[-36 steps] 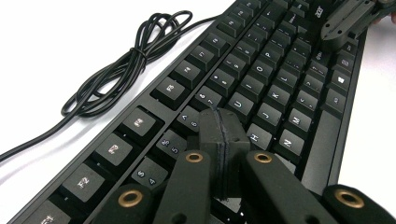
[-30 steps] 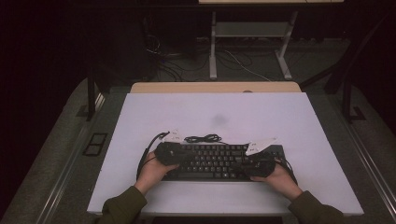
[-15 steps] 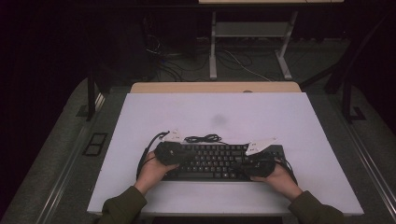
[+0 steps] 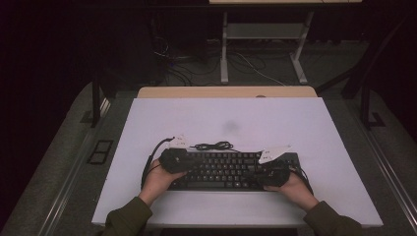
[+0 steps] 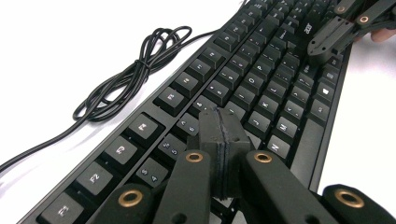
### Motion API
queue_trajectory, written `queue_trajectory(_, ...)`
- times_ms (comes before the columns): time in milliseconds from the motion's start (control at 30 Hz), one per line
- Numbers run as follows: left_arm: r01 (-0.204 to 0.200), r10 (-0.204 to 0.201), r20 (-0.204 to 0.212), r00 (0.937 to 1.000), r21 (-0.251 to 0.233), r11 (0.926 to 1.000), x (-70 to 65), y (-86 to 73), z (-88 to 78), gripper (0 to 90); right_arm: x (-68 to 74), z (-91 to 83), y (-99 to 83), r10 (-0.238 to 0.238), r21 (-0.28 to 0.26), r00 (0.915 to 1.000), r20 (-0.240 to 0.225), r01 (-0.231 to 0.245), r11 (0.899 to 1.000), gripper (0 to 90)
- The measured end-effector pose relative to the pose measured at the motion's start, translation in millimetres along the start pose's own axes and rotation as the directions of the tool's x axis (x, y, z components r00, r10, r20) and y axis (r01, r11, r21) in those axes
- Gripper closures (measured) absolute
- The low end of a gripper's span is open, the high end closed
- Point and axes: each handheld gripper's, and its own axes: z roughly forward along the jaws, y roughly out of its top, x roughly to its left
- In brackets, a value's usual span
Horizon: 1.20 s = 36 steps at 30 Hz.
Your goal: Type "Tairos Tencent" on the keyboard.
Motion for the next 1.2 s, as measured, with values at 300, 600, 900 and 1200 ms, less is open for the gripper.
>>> queue_trajectory(300, 0.01, -0.01, -0.003, 0.9999, -0.029, 0.9995, -0.5, -2.4, -10.6, 89.2, 0.1, 0.0, 0.0, 0.0, 0.0, 1.0, 0.001, 0.0, 1.0, 89.4)
queue_trajectory(600, 0.033, -0.033, -0.004, 0.9995, -0.037, 0.9988, 4.8, -13.6, -23.4, 63.1, 0.4, -0.2, 0.4, 0.001, 0.002, 1.0, 0.001, -0.001, 1.0, 89.4)
queue_trajectory(900, 0.004, -0.005, -0.001, 1.0, -0.063, 0.998, 0.7, -18.3, -29.5, 41.0, -0.1, -5.3, 4.5, -0.001, -0.03, 1.0, -0.009, 0.0, 1.0, 89.3)
queue_trajectory(1200, 0.008, -0.01, -0.022, 0.9997, -0.078, 0.9969, -0.4, -22.9, -31.4, 26.9, -2.5, -10.3, 10.1, 0.027, -0.074, 0.9996, -0.01, -0.028, 0.997, 70.8)
